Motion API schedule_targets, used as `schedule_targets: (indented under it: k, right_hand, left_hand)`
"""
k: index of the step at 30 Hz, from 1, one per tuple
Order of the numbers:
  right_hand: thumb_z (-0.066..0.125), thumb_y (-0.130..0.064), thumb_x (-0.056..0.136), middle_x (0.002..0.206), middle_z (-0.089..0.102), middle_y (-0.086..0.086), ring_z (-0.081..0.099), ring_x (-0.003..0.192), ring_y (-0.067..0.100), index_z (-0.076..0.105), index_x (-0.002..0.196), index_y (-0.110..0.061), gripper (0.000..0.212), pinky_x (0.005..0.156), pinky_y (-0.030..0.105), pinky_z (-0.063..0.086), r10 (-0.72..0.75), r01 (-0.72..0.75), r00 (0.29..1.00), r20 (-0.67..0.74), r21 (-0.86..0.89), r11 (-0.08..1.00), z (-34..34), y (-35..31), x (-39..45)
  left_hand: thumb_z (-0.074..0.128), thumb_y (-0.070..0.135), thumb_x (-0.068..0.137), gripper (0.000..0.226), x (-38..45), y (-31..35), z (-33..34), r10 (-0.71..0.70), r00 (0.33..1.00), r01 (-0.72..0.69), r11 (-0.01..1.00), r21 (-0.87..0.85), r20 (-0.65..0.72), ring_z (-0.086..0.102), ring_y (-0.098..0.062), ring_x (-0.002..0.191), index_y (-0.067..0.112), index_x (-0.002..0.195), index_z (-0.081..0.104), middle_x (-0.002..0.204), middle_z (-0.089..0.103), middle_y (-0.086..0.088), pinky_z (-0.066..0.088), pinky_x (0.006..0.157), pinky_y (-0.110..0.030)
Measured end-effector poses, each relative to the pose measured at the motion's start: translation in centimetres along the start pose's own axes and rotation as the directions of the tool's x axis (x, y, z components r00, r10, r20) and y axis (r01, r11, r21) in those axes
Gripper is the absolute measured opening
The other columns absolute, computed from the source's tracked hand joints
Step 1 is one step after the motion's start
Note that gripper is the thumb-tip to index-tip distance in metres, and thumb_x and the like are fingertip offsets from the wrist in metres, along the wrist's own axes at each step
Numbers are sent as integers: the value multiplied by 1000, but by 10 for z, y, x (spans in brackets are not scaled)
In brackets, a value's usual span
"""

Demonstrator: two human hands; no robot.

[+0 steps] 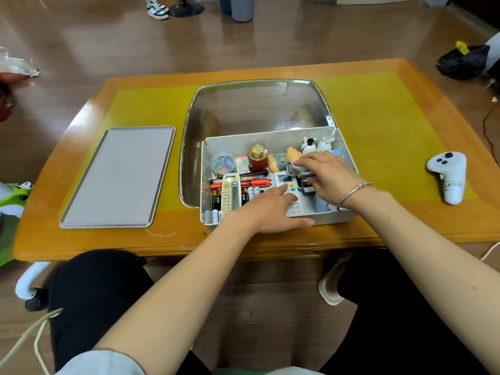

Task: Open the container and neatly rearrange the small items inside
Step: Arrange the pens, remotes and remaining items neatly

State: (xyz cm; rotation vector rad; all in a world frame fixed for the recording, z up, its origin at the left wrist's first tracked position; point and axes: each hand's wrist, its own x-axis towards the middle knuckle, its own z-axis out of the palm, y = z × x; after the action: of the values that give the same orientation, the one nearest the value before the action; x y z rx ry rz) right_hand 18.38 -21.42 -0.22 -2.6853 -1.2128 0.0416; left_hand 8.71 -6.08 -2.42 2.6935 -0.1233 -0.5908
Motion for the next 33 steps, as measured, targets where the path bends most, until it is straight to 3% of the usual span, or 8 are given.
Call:
schedule_targets:
  k: [3, 6, 8, 11, 15, 20, 26, 33]
  right_hand:
    - [49, -7, 91, 126, 56, 6, 48, 117, 27, 58, 124, -14, 35, 101, 38, 37, -1, 0, 1000, 11, 96, 995, 6, -7, -6]
    - [51, -19, 94, 117, 62, 4, 53, 111, 21, 63, 118, -17, 27, 96, 32, 40, -4, -4, 999, 52, 152, 988, 19, -18, -12]
    - [51, -25, 94, 113, 63, 2, 57, 101, 17, 64, 115, -20, 25, 89, 29, 43, 27, -47, 995, 92, 226, 973, 26, -25, -14]
    - [51, -29, 94, 112, 65, -1, 56, 88, 11, 66, 112, -22, 24, 79, 23, 41, 52, -97, 984, 168, 273, 957, 33, -33, -10]
    - [46, -38, 96, 107, 68, -1, 57, 88, 13, 67, 110, -21, 31, 79, 27, 45, 56, -132, 961, 272, 272, 953, 36, -40, -2]
    - [43, -41, 96, 102, 69, 4, 58, 88, 16, 68, 106, -16, 36, 78, 30, 46, 105, -184, 948, 300, 247, 951, 39, -39, -4]
    - [53, -26, 94, 106, 65, -1, 52, 79, 8, 62, 117, -18, 26, 76, 21, 40, 112, -121, 993, 47, 416, 901, 35, -41, -7]
    - [55, -19, 94, 90, 58, -4, 58, 77, 8, 50, 130, -16, 37, 78, 21, 48, 183, -99, 983, -24, 768, 633, 6, -49, 3]
  left_hand:
    - [35, 71, 88, 72, -16, -7, -4, -31, 980, 23, 999, -45, -198, 25, -21, 141, 22, 139, 45, 154, 30, -2, 23, 113, -42]
    - [46, 51, 94, 52, -30, -23, -9, -119, 865, 142, 990, 10, -487, 40, -21, 129, 17, 135, 49, 140, 47, -3, 33, 106, -39]
    - [56, 36, 94, 46, -38, -38, -12, -245, 786, 236, 968, -91, -567, 44, -22, 124, 15, 134, 47, 134, 50, -6, 39, 102, -37]
    - [60, 27, 91, 47, -43, -51, -16, -379, 722, 343, 923, -177, -579, 54, -26, 115, 11, 133, 45, 129, 53, -11, 48, 90, -37]
    - [65, 44, 86, 57, -33, -49, -18, -456, 766, 500, 866, -28, -453, 62, -28, 99, 8, 126, 45, 111, 62, -11, 47, 67, -33]
    - [74, 39, 79, 62, -23, -44, -14, -515, 778, 537, 842, -44, -359, 61, -29, 105, 6, 123, 45, 116, 61, -11, 50, 78, -36]
    - [70, 40, 78, 51, -36, -39, -21, -433, 746, 457, 885, -84, -505, 52, -29, 105, 6, 114, 55, 114, 59, -12, 45, 85, -38]
    - [68, 27, 80, 56, -43, -28, -26, -70, 766, 151, 986, 73, -639, 45, -24, 119, 27, 132, 47, 128, 51, 0, 29, 101, -43]
